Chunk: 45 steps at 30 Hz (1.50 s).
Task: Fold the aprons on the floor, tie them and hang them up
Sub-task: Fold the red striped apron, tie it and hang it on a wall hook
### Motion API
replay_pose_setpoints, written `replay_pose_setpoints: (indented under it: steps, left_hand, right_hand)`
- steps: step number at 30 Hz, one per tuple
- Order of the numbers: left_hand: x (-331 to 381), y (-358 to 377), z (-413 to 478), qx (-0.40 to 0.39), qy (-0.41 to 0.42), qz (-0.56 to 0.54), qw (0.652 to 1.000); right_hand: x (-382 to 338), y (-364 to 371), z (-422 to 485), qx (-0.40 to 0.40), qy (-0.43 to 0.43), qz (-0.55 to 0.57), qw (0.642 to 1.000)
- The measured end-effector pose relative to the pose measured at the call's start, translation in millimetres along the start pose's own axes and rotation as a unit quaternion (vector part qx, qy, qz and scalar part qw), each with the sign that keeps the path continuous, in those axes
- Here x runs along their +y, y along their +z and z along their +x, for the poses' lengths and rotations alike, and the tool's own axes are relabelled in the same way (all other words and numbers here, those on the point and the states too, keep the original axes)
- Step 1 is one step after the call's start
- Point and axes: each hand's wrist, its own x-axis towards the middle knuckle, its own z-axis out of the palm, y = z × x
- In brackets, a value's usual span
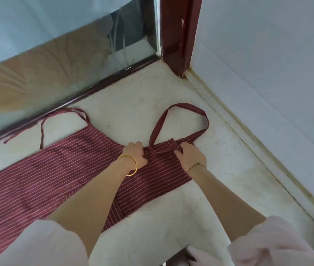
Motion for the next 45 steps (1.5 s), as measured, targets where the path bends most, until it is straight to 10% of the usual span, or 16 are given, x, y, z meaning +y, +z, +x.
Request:
replay_pose_setpoints:
  steps: [6,11,16,26,38,45]
  left_hand:
    - [-5.3,1.4,-1.8,0.076,0.078,-0.018,0.994]
    - [46.2,-8.3,6.7,0.045,0.090,-0.204,0.974]
    - [92.9,-13.4,26.4,-0.032,-0.028,-0.479,0.877]
    - [127.1,-30.6,70.8,0.025,-0.121,-0.599,0.791]
    - [152.7,-78.6,97.5,-0.032,-0.109,-0.831,0.545]
    - [166.3,-149.5,76.4,0.045,0.095,-0.706,0.700]
  right_hand:
    - [13.8,-6.6,7.8,0.068,0.162,0.076,0.981]
    - [19.7,-10.0,3.3,0.091,0.123,0.027,0.988]
    - [24.1,-14.6,7.0,0.133,0.116,0.004,0.984]
    - [22.8,-18.8,37.7,0.154,0.205,0.077,0.964]
    - [27.1,-14.3,44.7,0.132,0.168,0.067,0.975]
    - [26.8,-15.7,41.8,0.128,0.168,0.092,0.973]
